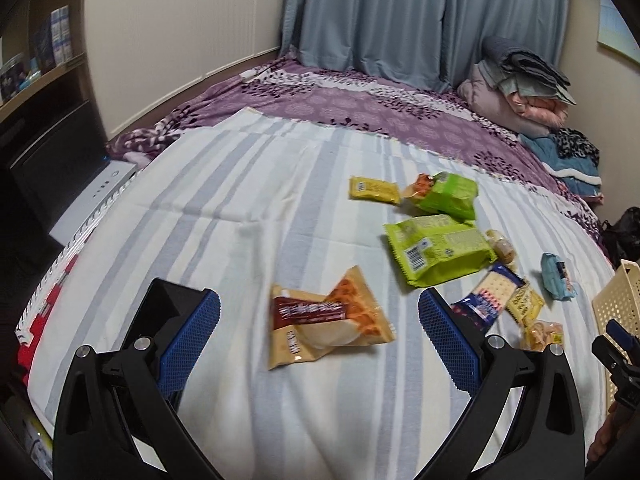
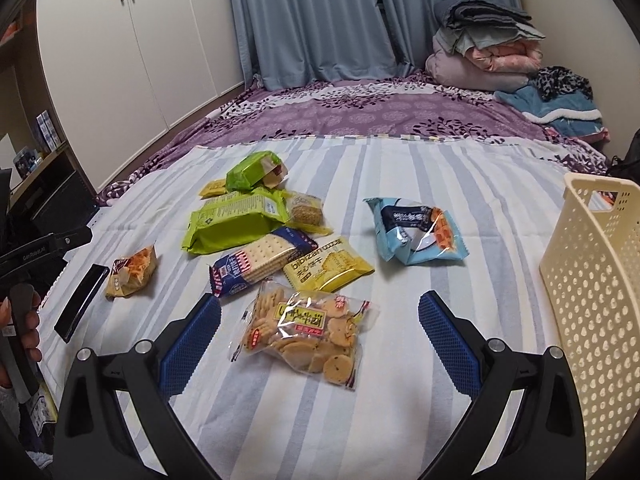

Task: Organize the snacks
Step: 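Move the left tool to the waffle pastry bag and close on it, then grasp the clear cookie bag with the right tool while the left tool holds the waffle bag, then carry the cookie bag to the cream basket and release it with the right tool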

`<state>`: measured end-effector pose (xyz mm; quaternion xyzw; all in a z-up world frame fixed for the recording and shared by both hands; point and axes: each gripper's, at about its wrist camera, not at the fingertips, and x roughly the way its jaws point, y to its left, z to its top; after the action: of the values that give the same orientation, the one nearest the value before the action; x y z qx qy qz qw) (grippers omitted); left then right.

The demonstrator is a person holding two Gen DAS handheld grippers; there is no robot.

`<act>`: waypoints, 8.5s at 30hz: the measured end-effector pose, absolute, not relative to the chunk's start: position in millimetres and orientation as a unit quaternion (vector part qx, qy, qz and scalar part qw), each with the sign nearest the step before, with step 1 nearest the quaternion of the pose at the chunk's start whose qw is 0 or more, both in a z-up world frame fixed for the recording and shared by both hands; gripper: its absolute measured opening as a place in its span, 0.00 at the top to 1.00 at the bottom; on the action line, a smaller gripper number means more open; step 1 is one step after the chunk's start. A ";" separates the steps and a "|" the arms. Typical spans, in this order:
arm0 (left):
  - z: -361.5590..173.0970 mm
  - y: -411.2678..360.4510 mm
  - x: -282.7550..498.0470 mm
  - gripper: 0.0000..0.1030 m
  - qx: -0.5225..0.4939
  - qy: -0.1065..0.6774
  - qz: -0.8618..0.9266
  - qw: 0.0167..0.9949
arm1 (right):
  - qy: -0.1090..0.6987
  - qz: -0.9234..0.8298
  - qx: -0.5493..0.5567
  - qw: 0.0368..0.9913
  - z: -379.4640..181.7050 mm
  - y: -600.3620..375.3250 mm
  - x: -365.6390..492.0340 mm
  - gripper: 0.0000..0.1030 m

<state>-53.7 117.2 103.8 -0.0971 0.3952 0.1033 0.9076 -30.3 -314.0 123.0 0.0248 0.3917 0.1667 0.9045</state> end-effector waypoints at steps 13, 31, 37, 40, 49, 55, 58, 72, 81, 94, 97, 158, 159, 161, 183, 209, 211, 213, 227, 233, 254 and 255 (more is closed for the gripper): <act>56.8 117.6 -27.6 0.02 -0.116 0.440 0.088 0.886 | 0.411 0.178 0.009 0.894 109.6 -299.2 -35.9 0.05; 16.8 112.5 10.8 0.02 -0.121 0.470 0.085 0.870 | 0.429 0.174 0.009 0.886 93.9 -297.2 -27.2 0.05; 12.7 113.1 13.6 0.02 -0.120 0.471 0.085 0.870 | 0.437 0.169 0.010 0.883 88.5 -298.2 -23.1 0.05; 13.7 111.7 12.0 0.03 -0.114 0.465 0.087 0.874 | 0.442 0.168 0.010 0.881 86.0 -297.8 -19.7 0.05; 30.2 107.5 5.6 0.11 -0.102 0.447 0.083 0.885 | 0.458 0.174 0.003 0.872 77.8 -284.9 -5.3 0.05; 47.7 102.7 0.3 0.11 -0.102 0.429 0.074 0.894 | 0.478 0.166 -0.034 0.862 64.4 -265.6 4.6 0.05; 55.5 97.6 -2.3 0.11 -0.101 0.422 0.068 0.898 | 0.481 0.162 -0.047 0.861 61.5 -259.6 6.6 0.05; 72.6 72.4 -6.5 0.11 -0.085 0.413 0.034 0.906 | 0.499 0.161 0.000 0.851 58.6 -264.3 17.6 0.05; 75.1 65.6 -8.9 0.11 -0.081 0.412 0.023 0.907 | 0.494 0.156 -0.031 0.855 52.0 -251.8 24.2 0.05; 78.6 57.7 -13.7 0.11 -0.075 0.411 0.013 0.908 | 0.463 0.173 -0.046 0.868 64.5 -256.8 13.4 0.23; 81.0 54.0 -15.6 0.11 -0.071 0.409 0.010 0.910 | 0.466 0.176 -0.032 0.867 65.1 -262.2 12.1 0.24; 142.0 -112.0 -34.9 0.11 0.091 0.365 -0.113 0.920 | 0.289 -0.007 0.143 0.947 190.8 -501.4 -68.4 0.38; 142.2 -115.1 -35.0 0.11 0.092 0.365 -0.117 0.919 | 0.288 -0.014 0.149 0.946 190.7 -508.8 -71.7 0.38; 142.1 -120.6 -34.7 0.11 0.095 0.365 -0.123 0.918 | 0.282 -0.027 0.145 0.948 192.4 -515.9 -81.3 0.38; 129.6 -101.4 -26.7 0.11 0.054 0.374 -0.131 0.917 | 0.434 0.000 0.135 0.891 94.2 -438.8 -75.9 0.26; 107.5 -78.3 -2.0 0.11 0.030 0.398 -0.114 0.910 | 0.408 -0.010 0.092 0.908 94.8 -415.4 -11.7 0.57; 109.7 -79.6 -3.0 0.11 0.032 0.395 -0.116 0.911 | 0.394 0.007 0.085 0.915 107.3 -408.1 -15.9 0.57; 113.3 -81.0 -4.5 0.11 0.034 0.391 -0.117 0.912 | 0.381 0.020 0.083 0.921 119.4 -403.8 -20.2 0.57; 135.3 -103.7 -17.5 0.11 0.060 0.368 -0.131 0.919 | 0.293 0.011 0.112 0.950 191.6 -444.2 -55.8 0.57; 141.6 -118.4 -21.8 0.11 0.076 0.361 -0.140 0.919 | 0.276 -0.027 0.128 0.952 200.1 -478.7 -68.7 0.57; 153.6 -181.5 -29.8 0.11 0.129 0.347 -0.184 0.911 | 0.278 -0.148 0.176 0.933 179.9 -579.6 -100.0 0.56; 154.0 -183.9 -29.7 0.11 0.131 0.346 -0.186 0.910 | 0.278 -0.149 0.182 0.931 178.3 -583.1 -100.9 0.55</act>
<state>-29.7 -183.9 154.0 0.1305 0.3461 -0.1858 0.9103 -100.9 -583.1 178.3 0.1822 0.2777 -0.1486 0.9315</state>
